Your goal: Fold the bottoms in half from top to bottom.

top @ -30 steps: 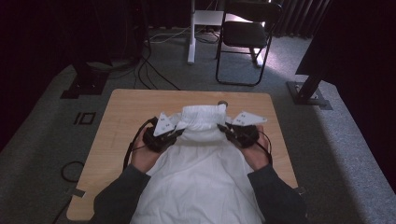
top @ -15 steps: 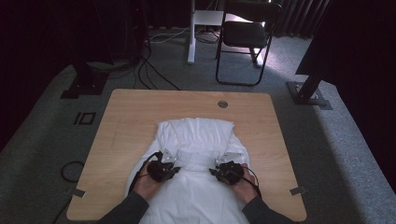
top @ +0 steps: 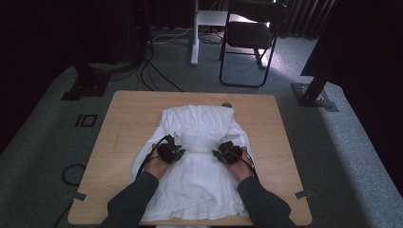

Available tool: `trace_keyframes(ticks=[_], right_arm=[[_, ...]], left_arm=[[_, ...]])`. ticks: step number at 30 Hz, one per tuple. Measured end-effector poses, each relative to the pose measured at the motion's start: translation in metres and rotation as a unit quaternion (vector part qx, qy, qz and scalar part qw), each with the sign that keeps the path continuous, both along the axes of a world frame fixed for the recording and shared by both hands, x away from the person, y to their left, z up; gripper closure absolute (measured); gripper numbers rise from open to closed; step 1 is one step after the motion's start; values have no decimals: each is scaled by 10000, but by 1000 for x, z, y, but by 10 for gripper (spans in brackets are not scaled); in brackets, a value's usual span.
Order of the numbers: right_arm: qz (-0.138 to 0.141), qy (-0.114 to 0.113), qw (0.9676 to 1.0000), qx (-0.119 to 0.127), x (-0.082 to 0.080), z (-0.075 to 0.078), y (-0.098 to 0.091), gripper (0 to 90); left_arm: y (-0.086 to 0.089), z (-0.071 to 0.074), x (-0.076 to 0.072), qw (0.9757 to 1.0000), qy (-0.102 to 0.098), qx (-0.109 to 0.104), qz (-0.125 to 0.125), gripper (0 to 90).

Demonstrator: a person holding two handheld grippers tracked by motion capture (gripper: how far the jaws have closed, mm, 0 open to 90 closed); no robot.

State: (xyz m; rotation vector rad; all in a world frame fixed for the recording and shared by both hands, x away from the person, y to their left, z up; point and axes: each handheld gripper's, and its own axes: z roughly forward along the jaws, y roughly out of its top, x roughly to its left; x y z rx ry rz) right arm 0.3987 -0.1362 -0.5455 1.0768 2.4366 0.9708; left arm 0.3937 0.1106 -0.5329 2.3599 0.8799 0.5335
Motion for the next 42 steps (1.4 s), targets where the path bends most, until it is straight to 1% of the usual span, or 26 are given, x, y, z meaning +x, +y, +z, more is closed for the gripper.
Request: trace_keyframes(ticks=[2, 3, 5, 6, 9, 11, 13, 15, 16, 18, 19, 20, 21, 23, 27, 30, 31, 32, 33, 34, 35, 37, 39, 40, 41, 42], right_arm=[[-72, 149, 9998, 90, 13, 1, -3, 804], [-72, 149, 9998, 90, 13, 1, -3, 804], [-60, 290, 9995, 74, 20, 6, -2, 806], [-57, 265, 9996, 63, 20, 10, -2, 807], [-22, 20, 9997, 229, 13, 28, -5, 809], [32, -281, 9992, 293, 5, 45, -7, 809], [82, -618, 9975, 342, -3, 61, -10, 809], [99, -907, 9944, 524, -13, 81, -14, 808], [106, -1025, 9930, 582, -16, 87, -16, 808], [100, -1334, 9878, 796, -27, 105, -21, 809], [102, -1451, 9854, 887, -33, 113, -24, 809], [102, -1451, 9854, 887, -33, 113, -24, 809], [121, -1537, 9836, 934, -38, 119, -27, 809], [252, -1433, 9859, 827, -51, 115, -29, 809], [413, -990, 9928, 541, -61, 77, -26, 809], [420, -509, 9968, 451, -63, 44, -25, 809], [424, -377, 9975, 420, -63, 34, -24, 809], [426, -218, 9981, 389, -63, 26, -23, 807], [426, -218, 9981, 389, -63, 26, -23, 807], [434, -102, 9984, 339, -64, 18, -22, 793], [434, 116, 9986, 296, -64, 11, -22, 724], [506, 178, 9977, 417, -64, 12, -26, 580], [490, 47, 9971, 581, -65, 22, -32, 492], [465, -47, 9966, 677, -66, 29, -37, 481], [429, -136, 9955, 830, -66, 37, -42, 474], [310, -275, 9927, 1135, -62, 50, -53, 474]], left_arm=[[-1, 0, 3, 10000, 31, -27, 16, 808], [-1, 0, 3, 10000, 31, -27, 16, 808], [2, 6, 8, 9999, 116, -122, 28, 814], [3, 10, 9, 9998, 113, -173, 11, 817], [8, 30, 2, 9988, -70, -476, -3, 821], [10, 49, -7, 9971, -322, -688, -28, 821], [12, 68, -17, 9942, -588, -902, -28, 822], [14, 87, -29, 9902, -880, -1079, -74, 825], [14, 96, -36, 9875, -1030, -1191, -113, 826], [14, 110, -49, 9823, -1227, -1399, -228, 827], [14, 114, -55, 9809, -1257, -1457, -303, 827], [14, 114, -55, 9809, -1257, -1457, -303, 826], [13, 115, -65, 9817, -1235, -1396, -400, 826], [14, 105, -68, 9842, -1016, -1394, -394, 820], [17, 64, -69, 9902, -390, -1292, -360, 809], [17, 31, -67, 9921, 115, -1207, -314, 773], [18, 22, -66, 9924, 240, -1177, -266, 751], [19, 16, -64, 9916, 405, -1207, -231, 725], [19, 16, -64, 9916, 405, -1207, -231, 692], [22, 12, -64, 9900, 496, -1309, -187, 692], [23, 14, -64, 9898, 445, -1343, -157, 620], [28, 21, -65, 9891, 284, -1432, -188, 586], [34, 33, -65, 9885, 109, -1504, -130, 570], [37, 38, -63, 9877, 48, -1563, -87, 570], [40, 41, -61, 9871, 1, -1601, -34, 575], [42, 47, -57, 9863, -76, -1648, 48, 646]])
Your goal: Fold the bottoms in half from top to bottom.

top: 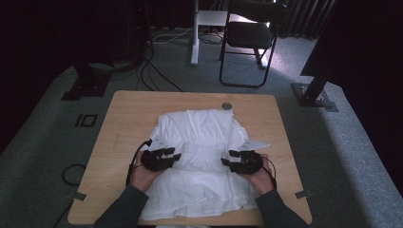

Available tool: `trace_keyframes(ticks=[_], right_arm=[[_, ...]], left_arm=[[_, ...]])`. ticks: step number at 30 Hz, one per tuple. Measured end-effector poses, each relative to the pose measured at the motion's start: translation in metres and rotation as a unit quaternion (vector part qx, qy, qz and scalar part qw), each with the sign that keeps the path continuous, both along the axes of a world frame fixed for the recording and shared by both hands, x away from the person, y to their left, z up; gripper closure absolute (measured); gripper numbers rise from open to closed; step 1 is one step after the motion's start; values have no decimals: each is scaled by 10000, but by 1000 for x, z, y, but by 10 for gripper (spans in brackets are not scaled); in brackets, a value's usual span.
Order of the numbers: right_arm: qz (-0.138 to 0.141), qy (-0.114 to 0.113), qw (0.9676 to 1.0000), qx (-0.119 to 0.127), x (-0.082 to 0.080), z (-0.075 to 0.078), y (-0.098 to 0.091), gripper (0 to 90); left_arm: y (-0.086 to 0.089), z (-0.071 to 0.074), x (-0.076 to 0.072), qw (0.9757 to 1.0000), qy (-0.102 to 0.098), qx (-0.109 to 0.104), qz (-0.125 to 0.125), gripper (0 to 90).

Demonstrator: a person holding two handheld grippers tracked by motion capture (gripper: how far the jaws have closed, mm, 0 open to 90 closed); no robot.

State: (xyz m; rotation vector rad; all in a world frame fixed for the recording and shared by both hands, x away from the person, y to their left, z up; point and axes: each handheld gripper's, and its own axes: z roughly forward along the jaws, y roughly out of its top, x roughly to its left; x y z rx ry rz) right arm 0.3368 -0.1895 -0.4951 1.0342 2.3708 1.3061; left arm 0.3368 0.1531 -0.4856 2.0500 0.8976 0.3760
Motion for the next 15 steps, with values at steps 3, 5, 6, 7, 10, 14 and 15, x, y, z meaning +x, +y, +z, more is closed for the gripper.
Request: trace_keyframes(ticks=[3, 5, 6, 7, 10, 14, 15], right_arm=[[-226, -28, 9997, 131, 9, 9, -6, 676], [-415, -27, 9991, 4, 24, 11, -6, 790], [-564, 13, 9983, -178, 41, 7, -1, 811], [-564, 13, 9983, -178, 41, 7, -1, 811], [-768, 113, 9956, -530, 68, -7, 11, 805], [-692, 451, 9945, -648, 83, -23, 21, 805], [-637, 479, 9952, -562, 81, -24, 21, 805]], left_arm=[[0, 7, 13, 9998, -42, 34, 178, 798], [-6, 6, 25, 9996, 71, 120, 243, 868], [-12, 1, 33, 9993, 161, 193, 285, 865], [-15, -2, 38, 9991, 212, 222, 292, 865], [-28, -20, 53, 9973, 481, 422, 347, 844], [-33, -35, 55, 9968, 643, 390, 285, 842], [-34, -36, 51, 9971, 627, 368, 212, 835]])
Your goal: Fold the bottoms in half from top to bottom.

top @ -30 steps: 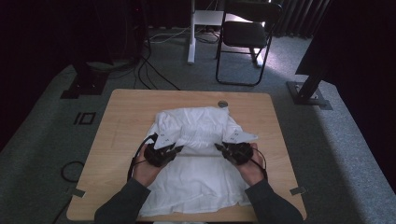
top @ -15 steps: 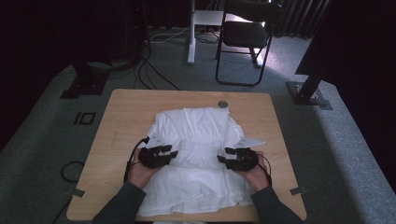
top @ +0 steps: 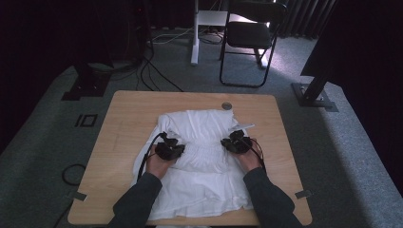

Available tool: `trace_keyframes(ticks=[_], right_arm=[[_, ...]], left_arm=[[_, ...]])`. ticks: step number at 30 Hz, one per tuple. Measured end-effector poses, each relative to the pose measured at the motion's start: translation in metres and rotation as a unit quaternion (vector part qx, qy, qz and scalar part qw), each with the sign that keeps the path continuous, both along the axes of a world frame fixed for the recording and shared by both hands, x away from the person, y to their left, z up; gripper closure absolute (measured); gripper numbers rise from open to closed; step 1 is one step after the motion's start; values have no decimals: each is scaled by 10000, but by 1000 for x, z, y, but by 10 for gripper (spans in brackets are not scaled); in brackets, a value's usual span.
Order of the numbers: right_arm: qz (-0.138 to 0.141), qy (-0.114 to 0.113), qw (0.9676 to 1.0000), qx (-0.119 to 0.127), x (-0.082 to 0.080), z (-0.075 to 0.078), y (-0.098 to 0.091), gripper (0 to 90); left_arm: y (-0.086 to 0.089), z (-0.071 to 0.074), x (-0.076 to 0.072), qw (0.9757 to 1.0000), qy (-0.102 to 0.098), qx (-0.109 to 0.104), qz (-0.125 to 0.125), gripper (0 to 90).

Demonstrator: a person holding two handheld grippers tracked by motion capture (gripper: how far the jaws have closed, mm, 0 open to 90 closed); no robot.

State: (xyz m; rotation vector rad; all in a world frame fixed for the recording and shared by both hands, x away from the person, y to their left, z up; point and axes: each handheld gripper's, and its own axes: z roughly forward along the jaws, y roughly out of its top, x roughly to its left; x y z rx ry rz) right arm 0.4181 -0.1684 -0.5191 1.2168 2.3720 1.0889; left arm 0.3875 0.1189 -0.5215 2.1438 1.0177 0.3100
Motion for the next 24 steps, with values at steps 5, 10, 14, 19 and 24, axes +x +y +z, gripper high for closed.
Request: trace_keyframes(ticks=[5, 10, 14, 19, 24], right_arm=[[311, -26, 9986, 430, -20, 8, -8, 771], [610, -173, 9968, 485, -42, 20, -15, 724], [649, -268, 9959, 564, -47, 28, -11, 705], [733, -447, 9958, 316, -56, 23, 3, 688], [273, -744, 9950, 603, -55, 32, -2, 679]], left_arm=[[-3, 0, -30, 9989, -184, 67, -427, 809], [-5, -8, -58, 9961, -270, 190, -821, 785], [-6, -12, -73, 9950, -291, 257, -920, 776], [-1, -12, -77, 9953, -252, 145, -922, 771], [-1, -9, -83, 9938, -361, 195, -1030, 757]])
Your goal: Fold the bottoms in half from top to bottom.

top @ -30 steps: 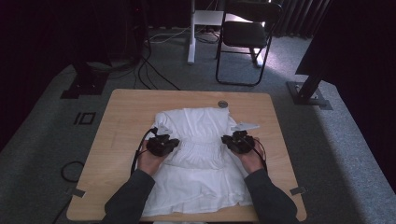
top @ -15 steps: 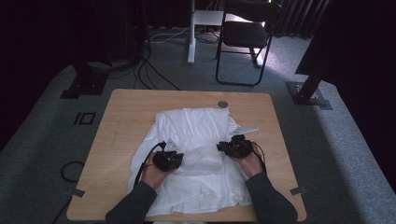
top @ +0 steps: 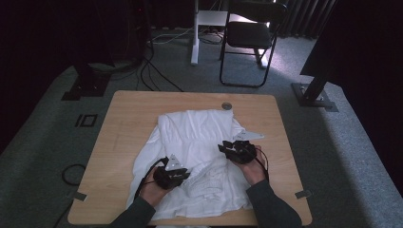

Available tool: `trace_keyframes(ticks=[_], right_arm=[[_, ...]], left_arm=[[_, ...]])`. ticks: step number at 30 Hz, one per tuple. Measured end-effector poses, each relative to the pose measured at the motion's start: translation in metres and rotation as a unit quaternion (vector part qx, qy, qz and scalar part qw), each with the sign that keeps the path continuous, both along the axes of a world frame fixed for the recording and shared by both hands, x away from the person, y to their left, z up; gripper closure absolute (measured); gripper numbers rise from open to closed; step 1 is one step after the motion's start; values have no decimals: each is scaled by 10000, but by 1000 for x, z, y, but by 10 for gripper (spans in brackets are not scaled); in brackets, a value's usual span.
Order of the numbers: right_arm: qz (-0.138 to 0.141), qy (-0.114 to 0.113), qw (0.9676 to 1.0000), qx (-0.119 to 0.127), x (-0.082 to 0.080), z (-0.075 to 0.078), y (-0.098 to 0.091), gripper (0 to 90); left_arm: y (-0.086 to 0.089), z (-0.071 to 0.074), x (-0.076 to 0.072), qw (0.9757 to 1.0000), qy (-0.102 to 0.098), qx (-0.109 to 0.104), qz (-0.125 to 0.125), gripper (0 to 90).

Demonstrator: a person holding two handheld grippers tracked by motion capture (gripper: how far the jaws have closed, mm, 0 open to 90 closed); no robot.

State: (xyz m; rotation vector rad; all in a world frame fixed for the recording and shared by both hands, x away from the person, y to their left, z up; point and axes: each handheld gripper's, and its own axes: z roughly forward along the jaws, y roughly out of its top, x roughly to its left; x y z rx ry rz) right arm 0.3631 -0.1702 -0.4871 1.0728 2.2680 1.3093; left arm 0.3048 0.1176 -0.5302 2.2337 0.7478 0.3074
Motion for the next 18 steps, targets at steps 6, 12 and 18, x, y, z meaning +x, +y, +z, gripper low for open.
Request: trace_keyframes(ticks=[6, 12, 18], right_arm=[[244, 405, 9986, -226, 5, -11, 10, 694], [600, 669, 9950, -444, -30, -45, 17, 701], [688, 829, 9918, -694, -47, -62, 11, 691]], left_arm=[[2, -1, -3, 9999, 93, -30, -97, 742], [5, 0, -7, 9995, 207, -158, -194, 720], [18, 13, 3, 9995, -36, -271, 151, 645]])
